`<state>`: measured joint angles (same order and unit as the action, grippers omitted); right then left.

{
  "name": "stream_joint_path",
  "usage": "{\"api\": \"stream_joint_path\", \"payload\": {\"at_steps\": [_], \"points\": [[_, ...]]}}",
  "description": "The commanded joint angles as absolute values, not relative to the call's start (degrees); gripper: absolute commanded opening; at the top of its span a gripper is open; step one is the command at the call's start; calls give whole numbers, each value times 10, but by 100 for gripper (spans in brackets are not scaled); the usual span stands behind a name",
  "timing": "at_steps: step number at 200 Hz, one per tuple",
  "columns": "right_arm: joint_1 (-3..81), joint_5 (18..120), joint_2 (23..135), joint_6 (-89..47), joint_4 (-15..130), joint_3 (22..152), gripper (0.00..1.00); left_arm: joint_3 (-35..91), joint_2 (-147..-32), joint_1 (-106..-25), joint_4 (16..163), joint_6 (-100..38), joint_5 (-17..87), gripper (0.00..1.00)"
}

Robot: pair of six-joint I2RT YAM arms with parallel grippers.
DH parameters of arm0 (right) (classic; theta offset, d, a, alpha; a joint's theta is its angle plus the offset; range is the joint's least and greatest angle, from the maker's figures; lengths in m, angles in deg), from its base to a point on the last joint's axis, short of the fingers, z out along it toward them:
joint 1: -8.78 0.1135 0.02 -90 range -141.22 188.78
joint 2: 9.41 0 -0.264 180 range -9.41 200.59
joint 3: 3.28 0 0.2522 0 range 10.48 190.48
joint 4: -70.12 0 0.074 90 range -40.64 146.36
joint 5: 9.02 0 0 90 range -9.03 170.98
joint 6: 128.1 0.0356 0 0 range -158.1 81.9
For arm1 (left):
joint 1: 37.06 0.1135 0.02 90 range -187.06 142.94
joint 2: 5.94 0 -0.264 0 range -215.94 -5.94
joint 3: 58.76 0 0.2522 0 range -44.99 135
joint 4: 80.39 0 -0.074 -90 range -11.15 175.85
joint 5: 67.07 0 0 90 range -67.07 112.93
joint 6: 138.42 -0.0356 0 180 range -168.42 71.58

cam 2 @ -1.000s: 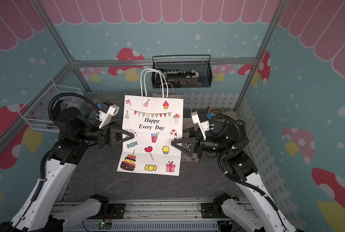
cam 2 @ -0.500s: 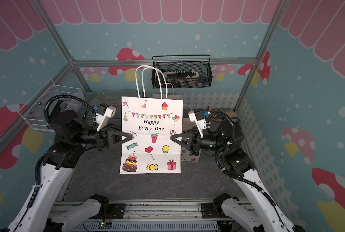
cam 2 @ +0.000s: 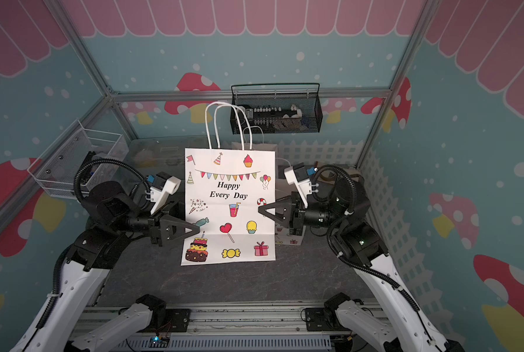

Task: Put away the paper bag
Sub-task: Press the paper bag.

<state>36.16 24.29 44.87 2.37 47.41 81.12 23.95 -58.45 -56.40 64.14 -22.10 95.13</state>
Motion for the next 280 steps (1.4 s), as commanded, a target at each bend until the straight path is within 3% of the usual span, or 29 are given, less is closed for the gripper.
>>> {"api": "stream_joint_path", "payload": {"at_steps": [1,15,52,113,124,166,191,224,280], "points": [[361,238,457,14,497,826,0,231,-581,-575,633,-237,917,72],[361,235,463,4,493,825,0,234,-582,-575,621,-250,905,68],[361,243,463,-33,451,831,0,245,-582,-575,583,-276,878,38],[361,247,433,-83,398,845,0,246,-582,-575,571,-279,874,5],[361,245,428,-86,393,843,6,249,-579,-576,572,-277,872,0],[361,221,416,-78,410,819,47,260,-570,-581,571,-269,867,0],[362,218,415,-76,416,804,57,270,-568,-584,571,-267,867,0],[366,219,417,-81,415,795,55,276,-564,-590,571,-267,868,0],[387,232,426,-110,385,801,35,275,-561,-599,575,-268,856,0]]}}
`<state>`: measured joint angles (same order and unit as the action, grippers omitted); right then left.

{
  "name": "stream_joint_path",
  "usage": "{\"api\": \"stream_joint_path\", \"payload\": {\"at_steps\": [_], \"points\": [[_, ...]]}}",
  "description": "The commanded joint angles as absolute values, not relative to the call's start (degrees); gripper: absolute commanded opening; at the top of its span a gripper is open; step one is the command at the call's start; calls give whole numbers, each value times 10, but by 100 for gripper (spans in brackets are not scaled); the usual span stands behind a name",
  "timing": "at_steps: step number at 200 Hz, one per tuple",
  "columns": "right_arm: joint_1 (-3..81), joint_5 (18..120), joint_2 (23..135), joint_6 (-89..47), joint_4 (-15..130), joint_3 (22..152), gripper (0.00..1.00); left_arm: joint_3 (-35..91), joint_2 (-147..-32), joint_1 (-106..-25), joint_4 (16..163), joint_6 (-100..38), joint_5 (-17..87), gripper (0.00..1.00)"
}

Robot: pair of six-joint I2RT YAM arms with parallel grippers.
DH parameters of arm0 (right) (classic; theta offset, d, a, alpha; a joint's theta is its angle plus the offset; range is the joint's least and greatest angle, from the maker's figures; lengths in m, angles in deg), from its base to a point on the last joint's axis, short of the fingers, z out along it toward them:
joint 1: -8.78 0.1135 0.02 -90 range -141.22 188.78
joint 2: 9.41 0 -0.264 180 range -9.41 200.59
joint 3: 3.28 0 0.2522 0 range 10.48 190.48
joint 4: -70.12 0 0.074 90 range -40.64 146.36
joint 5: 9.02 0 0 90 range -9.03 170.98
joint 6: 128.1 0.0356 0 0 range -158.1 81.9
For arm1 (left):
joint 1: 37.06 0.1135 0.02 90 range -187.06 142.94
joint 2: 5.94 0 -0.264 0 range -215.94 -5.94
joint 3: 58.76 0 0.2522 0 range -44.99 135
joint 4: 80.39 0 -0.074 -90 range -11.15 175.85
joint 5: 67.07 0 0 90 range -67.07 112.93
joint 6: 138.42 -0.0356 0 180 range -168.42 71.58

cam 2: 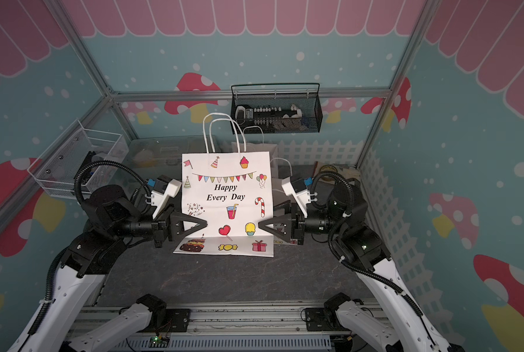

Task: Put away the paper bag
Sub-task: Press the paper bag.

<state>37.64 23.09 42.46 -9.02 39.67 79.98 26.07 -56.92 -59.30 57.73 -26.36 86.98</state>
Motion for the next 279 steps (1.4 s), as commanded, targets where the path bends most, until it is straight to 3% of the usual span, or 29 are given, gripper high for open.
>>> {"api": "stream_joint_path", "payload": {"at_steps": [1,24,65,118,157,194,219,235,279], "points": [[387,232,426,-110,385,801,34,275,-561,-599,576,-268,856,0],[395,241,427,-117,382,799,24,274,-562,-603,585,-262,854,0],[402,245,437,-111,404,798,22,273,-567,-624,594,-261,855,0],[406,261,434,-125,393,797,3,270,-562,-627,595,-259,852,0],[405,261,433,-122,391,814,0,269,-556,-628,595,-252,859,18],[395,242,438,-111,388,828,0,257,-543,-630,595,-251,879,69],[369,223,438,-109,376,834,0,250,-527,-633,596,-256,897,90],[350,203,441,-99,377,838,0,249,-519,-636,596,-258,904,99],[340,169,463,-64,396,855,0,246,-515,-675,598,-271,897,99]]}}
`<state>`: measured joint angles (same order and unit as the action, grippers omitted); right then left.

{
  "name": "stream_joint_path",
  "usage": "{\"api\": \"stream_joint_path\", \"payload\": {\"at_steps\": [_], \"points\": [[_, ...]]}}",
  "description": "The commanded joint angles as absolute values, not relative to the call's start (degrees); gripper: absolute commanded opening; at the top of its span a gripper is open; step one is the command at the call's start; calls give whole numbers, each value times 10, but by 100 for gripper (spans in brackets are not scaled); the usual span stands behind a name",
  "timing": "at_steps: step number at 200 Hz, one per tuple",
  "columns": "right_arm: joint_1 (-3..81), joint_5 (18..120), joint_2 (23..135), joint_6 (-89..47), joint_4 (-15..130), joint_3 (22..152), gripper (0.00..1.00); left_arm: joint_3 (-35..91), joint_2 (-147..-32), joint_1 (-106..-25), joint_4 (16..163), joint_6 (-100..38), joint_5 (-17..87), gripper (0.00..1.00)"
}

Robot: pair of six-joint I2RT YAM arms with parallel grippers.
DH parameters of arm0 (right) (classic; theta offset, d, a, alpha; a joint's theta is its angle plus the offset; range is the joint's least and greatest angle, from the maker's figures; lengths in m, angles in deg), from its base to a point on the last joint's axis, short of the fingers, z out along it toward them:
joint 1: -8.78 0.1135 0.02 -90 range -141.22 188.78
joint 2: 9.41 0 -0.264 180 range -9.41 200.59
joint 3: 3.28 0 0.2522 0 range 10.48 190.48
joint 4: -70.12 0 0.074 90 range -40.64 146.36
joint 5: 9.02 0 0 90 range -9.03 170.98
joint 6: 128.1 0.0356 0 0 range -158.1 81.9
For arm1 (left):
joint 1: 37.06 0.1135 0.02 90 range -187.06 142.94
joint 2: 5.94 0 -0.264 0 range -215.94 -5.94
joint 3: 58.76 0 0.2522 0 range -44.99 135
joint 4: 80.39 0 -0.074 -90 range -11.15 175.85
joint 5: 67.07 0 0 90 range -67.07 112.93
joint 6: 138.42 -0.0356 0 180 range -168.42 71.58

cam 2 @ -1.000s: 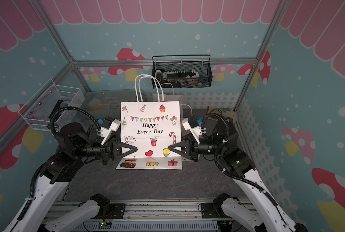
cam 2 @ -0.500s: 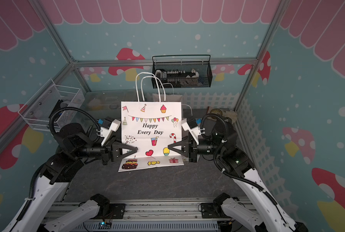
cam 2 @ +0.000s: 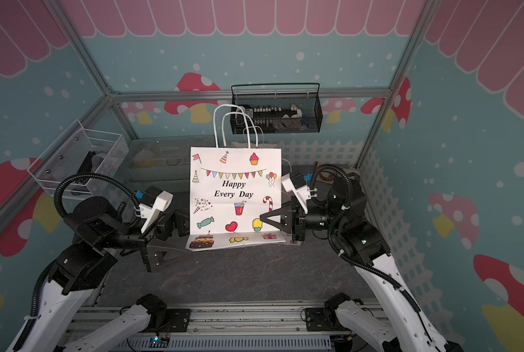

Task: Put away the paper bag
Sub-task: Press the paper bag.

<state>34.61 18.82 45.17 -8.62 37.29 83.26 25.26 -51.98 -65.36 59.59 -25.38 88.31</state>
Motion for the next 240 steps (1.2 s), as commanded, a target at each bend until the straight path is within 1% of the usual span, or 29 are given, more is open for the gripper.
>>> {"api": "stream_joint_path", "payload": {"at_steps": [1,52,75,88,103,126,142,166,183,201,213,225,240], "points": [[340,169,463,-63,396,855,0,245,-516,-676,598,-271,896,99],[340,156,468,-53,397,852,0,234,-528,-687,599,-277,852,97],[341,149,466,-55,392,847,0,242,-537,-689,586,-289,813,92],[341,145,464,-64,382,845,0,246,-544,-688,580,-293,793,85],[340,143,458,-67,380,839,0,250,-552,-688,579,-294,779,74],[341,136,448,-73,379,831,0,256,-559,-689,580,-293,766,54],[341,133,441,-86,369,827,0,260,-560,-689,586,-289,759,41],[341,130,433,-98,361,822,0,265,-563,-688,602,-276,761,31],[341,133,428,-102,361,819,0,264,-563,-688,619,-262,767,28],[341,138,424,-109,360,814,0,262,-562,-688,637,-248,771,28],[341,141,424,-112,357,812,0,262,-562,-688,649,-240,775,29],[341,142,424,-113,356,808,0,264,-563,-688,658,-234,775,34],[341,143,422,-113,356,804,0,265,-564,-688,664,-232,773,34]]}}
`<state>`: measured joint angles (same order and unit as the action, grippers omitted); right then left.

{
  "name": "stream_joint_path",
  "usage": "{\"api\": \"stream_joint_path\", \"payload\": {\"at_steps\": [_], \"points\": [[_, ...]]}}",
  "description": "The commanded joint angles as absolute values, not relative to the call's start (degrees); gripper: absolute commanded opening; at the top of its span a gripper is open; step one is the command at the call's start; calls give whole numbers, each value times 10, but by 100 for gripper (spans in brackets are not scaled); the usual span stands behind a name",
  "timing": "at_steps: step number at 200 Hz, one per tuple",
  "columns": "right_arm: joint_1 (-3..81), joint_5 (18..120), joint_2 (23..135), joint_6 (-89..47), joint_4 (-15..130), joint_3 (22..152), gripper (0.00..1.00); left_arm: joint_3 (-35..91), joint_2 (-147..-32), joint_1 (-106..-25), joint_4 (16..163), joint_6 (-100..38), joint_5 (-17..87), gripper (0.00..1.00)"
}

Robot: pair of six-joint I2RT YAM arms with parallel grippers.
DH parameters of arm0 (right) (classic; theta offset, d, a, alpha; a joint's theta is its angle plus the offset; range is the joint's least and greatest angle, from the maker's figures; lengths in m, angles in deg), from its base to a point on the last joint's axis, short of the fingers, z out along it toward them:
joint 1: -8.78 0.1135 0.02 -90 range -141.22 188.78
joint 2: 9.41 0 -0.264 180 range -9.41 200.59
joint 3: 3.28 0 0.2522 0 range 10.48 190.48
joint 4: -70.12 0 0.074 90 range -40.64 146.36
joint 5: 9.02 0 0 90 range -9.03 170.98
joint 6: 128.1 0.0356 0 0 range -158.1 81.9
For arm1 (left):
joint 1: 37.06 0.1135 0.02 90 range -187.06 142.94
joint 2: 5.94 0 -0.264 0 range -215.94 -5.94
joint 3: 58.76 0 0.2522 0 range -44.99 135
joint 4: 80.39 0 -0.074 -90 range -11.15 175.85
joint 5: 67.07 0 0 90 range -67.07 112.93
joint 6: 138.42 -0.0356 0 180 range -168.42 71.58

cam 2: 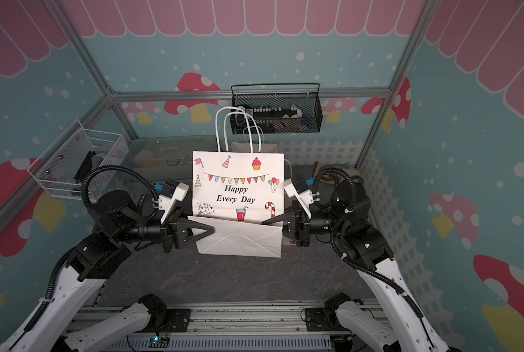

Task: Put away the paper bag
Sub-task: Press the paper bag.

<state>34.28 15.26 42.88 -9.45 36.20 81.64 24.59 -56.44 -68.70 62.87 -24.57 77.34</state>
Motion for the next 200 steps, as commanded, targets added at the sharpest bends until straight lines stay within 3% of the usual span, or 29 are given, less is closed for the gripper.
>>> {"api": "stream_joint_path", "payload": {"at_steps": [1,39,77,99,145,180,200], "points": [[341,143,421,-113,356,804,0,265,-564,-688,665,-231,773,34],[341,142,412,-99,377,789,0,252,-565,-689,694,-218,774,26],[341,153,406,-97,380,783,0,244,-563,-689,707,-211,770,0],[341,176,390,-110,381,790,13,237,-557,-689,705,-210,762,0],[341,255,362,-125,389,815,56,217,-542,-689,691,-211,743,0],[341,233,372,-47,512,815,73,214,-538,-689,687,-211,736,0],[341,212,388,-2,577,812,78,215,-535,-689,686,-212,730,0]]}}
